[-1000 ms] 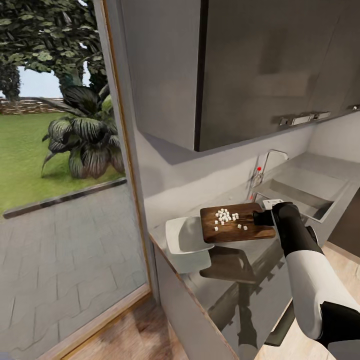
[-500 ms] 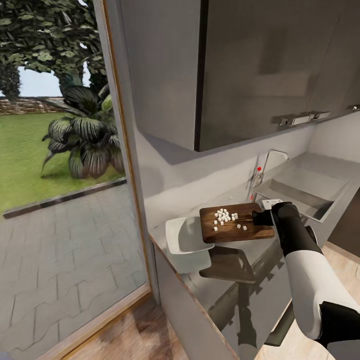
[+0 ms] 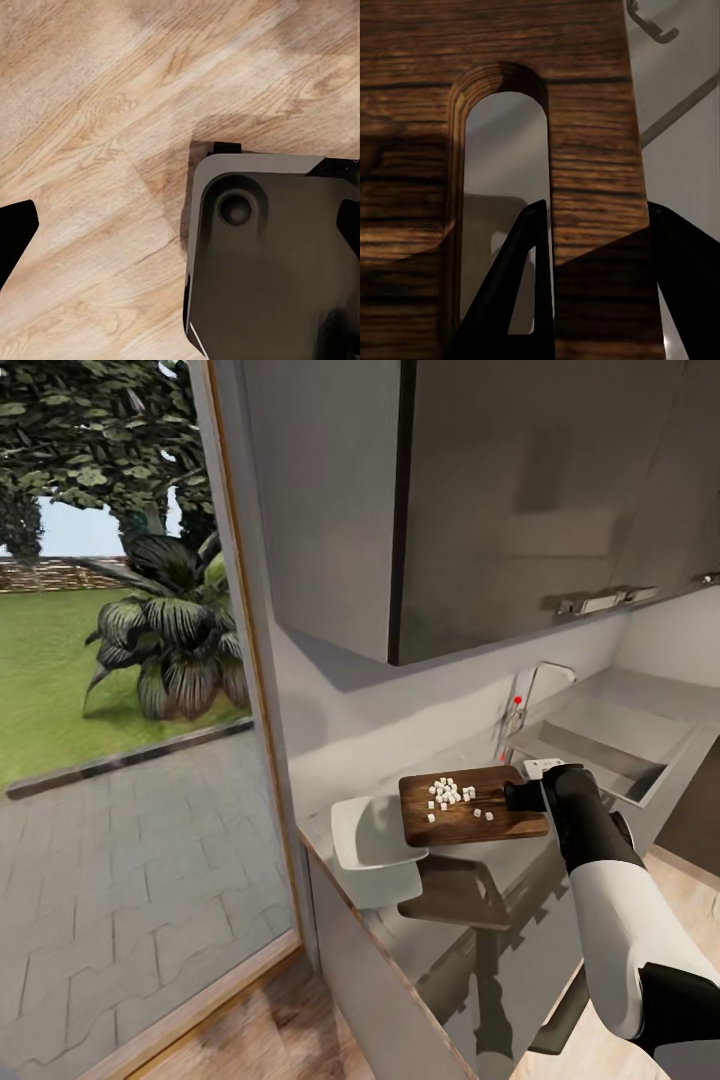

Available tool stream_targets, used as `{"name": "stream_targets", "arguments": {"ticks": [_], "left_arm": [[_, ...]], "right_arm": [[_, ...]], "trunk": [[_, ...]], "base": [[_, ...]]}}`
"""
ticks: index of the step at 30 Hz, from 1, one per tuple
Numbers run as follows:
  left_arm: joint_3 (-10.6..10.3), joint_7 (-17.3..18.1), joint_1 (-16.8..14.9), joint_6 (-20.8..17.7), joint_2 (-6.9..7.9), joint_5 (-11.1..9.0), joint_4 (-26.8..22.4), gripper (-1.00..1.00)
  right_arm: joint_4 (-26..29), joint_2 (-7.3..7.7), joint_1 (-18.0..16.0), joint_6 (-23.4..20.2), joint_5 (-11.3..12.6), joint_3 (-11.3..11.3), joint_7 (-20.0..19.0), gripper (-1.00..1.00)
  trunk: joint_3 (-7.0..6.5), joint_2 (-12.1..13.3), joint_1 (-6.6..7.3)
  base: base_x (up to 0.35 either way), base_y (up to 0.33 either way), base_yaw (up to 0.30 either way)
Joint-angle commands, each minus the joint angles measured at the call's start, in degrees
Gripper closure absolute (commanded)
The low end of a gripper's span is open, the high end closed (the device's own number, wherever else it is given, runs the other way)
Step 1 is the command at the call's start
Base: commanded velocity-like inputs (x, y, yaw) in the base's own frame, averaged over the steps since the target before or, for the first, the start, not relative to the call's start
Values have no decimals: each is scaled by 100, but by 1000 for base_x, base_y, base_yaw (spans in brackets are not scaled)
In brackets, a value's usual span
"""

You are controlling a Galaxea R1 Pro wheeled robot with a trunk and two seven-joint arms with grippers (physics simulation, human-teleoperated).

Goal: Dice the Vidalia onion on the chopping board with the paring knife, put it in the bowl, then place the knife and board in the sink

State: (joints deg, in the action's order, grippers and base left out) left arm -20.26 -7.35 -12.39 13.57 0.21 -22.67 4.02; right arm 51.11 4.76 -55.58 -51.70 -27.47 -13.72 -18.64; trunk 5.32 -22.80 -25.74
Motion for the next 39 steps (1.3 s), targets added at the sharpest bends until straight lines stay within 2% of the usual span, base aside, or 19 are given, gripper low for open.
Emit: {"name": "stream_targets", "arguments": {"ticks": [1,20,24,33,34,39], "left_arm": [[-48,-3,-9,32,-4,-35,20,-100],[-48,-3,-9,32,-4,-35,20,-100],[-48,-3,-9,32,-4,-35,20,-100],[-48,-3,-9,32,-24,-35,20,-100],[-48,-3,-9,32,-29,-35,20,-100],[-48,-3,-9,25,-50,-31,20,-100]], "right_arm": [[5,-1,-5,-16,-57,-8,-52,100],[5,-6,-5,-16,-57,-8,-52,100],[5,-95,-5,-10,-64,-8,-46,100],[-26,-126,-5,-7,-65,4,-51,100],[-54,-130,-5,-7,-61,120,-45,100],[-86,-167,-5,-10,-57,341,169,100]], "trunk": [[4,-12,-4],[-167,-12,-4],[-203,-12,-4],[-252,-12,-4],[-253,-12,-4],[-253,-12,-4]], "base": [[0,0,0],[0,0,0],[0,0,0],[0,0,0],[0,0,0],[0,0,0]]}}
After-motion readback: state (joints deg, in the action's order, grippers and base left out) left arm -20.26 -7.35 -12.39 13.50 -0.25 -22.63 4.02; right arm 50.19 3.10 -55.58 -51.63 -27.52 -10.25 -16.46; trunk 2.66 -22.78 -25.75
